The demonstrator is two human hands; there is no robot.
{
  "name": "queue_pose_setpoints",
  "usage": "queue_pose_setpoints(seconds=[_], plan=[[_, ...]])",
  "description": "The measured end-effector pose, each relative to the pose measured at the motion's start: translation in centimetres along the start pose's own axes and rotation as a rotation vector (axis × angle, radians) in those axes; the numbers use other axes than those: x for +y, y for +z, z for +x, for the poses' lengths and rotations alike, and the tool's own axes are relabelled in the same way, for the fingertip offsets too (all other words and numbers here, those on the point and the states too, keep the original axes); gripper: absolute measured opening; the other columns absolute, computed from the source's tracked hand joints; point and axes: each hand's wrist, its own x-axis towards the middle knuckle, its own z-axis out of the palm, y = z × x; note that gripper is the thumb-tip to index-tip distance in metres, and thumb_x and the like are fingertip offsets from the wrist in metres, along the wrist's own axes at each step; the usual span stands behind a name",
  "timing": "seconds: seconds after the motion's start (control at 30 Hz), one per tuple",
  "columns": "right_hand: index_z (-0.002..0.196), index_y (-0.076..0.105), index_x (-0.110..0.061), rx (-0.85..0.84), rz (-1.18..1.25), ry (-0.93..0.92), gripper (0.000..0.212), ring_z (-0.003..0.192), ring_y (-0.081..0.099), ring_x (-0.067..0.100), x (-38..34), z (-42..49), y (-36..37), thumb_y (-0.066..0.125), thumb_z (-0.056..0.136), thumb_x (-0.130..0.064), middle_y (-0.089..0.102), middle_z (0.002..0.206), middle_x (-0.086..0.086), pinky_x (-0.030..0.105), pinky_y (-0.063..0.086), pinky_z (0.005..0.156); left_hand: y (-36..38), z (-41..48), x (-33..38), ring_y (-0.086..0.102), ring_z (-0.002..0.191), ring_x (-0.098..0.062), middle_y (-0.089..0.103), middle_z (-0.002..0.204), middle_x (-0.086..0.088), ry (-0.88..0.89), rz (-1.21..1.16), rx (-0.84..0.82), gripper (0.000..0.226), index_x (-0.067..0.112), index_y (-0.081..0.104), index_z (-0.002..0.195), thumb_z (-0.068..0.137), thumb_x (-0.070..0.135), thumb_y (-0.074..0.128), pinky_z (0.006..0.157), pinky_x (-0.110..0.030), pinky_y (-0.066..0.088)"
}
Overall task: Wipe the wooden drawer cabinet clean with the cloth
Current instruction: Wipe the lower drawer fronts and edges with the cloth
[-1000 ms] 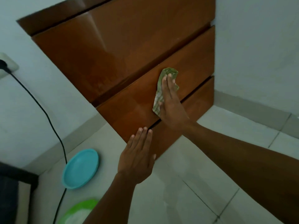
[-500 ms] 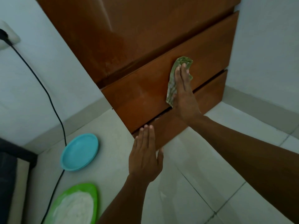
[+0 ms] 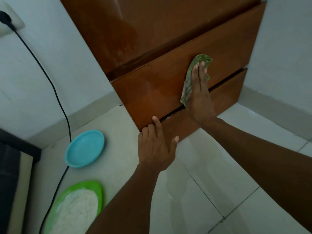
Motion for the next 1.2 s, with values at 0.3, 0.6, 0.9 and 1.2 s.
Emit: queue_pose_setpoints(seconds=[0.3,0.6,0.9,1.2], plan=[[0.159,0.009,-0.003,0.019,0.010,-0.021,0.085,0.156,0.000,0.030,-0.1,0.0,-0.8,0.047,0.086,0.019,-0.007,0.166,0.006,0.005,0.009,0.116,-1.9,0.8,1.7,0.043,0.123,-0.026,0.042,0.143,-0.012,-0.022,0.204,-0.140,0.111,-0.003,0.004,0.162,0.090,0.080,0.023,0.104,-0.041,0.039],[0.158,0.013,-0.003,-0.033,0.037,-0.004,0.087,0.156,0.003,0.024,-0.2,0.0,-2.4,0.043,0.082,0.025,0.003,0.168,0.011,0.030,0.027,0.123,-2.2,0.9,2.5,0.046,0.124,-0.026,0.045,0.144,-0.014,-0.060,0.163,-0.141,0.116,-0.003,0.002,0.162,0.089,0.086,0.019,0.104,-0.040,0.039],[0.159,0.013,-0.005,-0.069,0.031,-0.005,0.087,0.156,0.003,0.022,-0.4,-0.1,-3.2,0.045,0.083,0.023,0.003,0.168,0.009,0.013,0.020,0.119,-1.3,-0.3,0.9,0.050,0.124,-0.026,0.045,0.145,-0.014,-0.057,-0.040,-0.117,0.108,0.007,-0.011,0.164,0.092,0.083,0.017,0.102,-0.042,0.047],[0.158,0.016,-0.005,-0.097,0.070,0.000,0.083,0.155,0.005,0.022,0.0,0.0,-3.7,0.047,0.086,0.020,0.007,0.168,0.010,0.008,0.008,0.118,-1.6,0.8,2.1,0.051,0.128,-0.029,0.043,0.149,-0.013,-0.066,0.069,-0.209,0.122,0.003,-0.019,0.160,0.085,0.090,0.023,0.105,-0.045,0.046]])
